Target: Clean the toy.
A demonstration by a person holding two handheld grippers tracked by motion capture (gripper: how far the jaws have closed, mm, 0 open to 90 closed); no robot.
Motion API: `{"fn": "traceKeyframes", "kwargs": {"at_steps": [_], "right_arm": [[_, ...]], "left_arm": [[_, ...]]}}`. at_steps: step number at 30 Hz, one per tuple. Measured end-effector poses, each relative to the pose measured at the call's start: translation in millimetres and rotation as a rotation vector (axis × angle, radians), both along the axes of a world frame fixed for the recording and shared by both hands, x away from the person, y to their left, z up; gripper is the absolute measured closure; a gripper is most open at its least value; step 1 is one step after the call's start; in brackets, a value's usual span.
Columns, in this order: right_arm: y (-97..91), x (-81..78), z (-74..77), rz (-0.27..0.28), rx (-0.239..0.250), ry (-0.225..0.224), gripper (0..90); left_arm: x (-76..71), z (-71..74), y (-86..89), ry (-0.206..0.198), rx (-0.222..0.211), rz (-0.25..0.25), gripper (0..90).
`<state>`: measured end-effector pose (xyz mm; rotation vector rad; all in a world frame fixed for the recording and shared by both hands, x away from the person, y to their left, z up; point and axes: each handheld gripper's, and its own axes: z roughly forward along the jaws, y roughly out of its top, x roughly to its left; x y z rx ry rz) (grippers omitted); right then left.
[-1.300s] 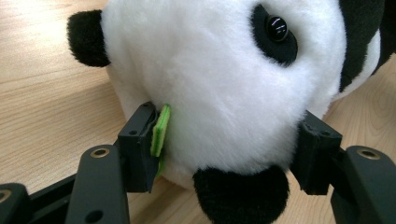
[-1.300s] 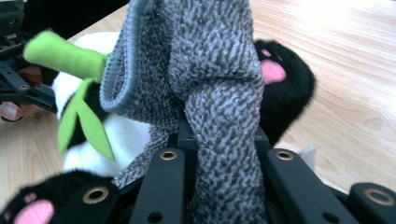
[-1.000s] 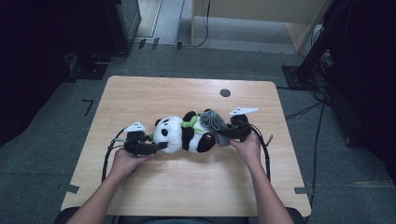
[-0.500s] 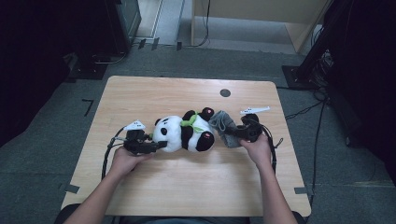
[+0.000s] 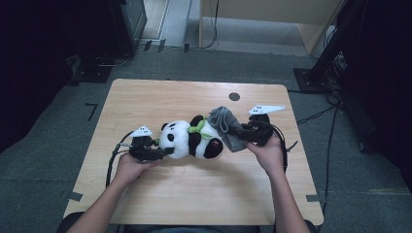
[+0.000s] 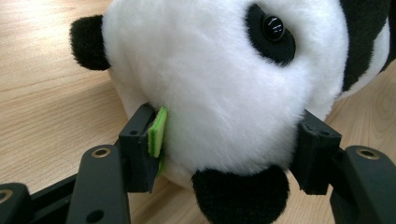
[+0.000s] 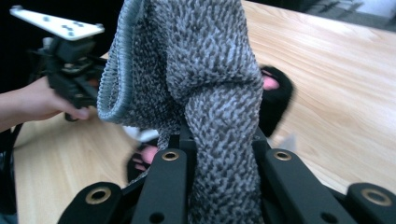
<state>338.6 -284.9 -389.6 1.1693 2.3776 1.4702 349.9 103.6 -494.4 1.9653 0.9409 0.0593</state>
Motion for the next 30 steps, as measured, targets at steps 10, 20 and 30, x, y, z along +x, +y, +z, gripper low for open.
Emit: {"fn": "traceKeyframes", "kwargs": {"at_steps": [10,20,30], "right_arm": [[41.0,-22.2,8.7,0.094,-0.110,-0.052,77.8],[28.3,-14.1,-29.6,-0.021,-0.143,0.006,78.1],[15.8,-12.3,-43.9,-0.020,-0.058,0.032,78.3]], "left_arm": [[-0.7,0.9,-1.1,0.022,0.003,0.009,38.1],[-4.3,0.6,-3.5,-0.009,0.046,-0.017,38.4],[-4.4,-1.1,-2.3,-0.005,0.039,-0.016,38.1]]}}
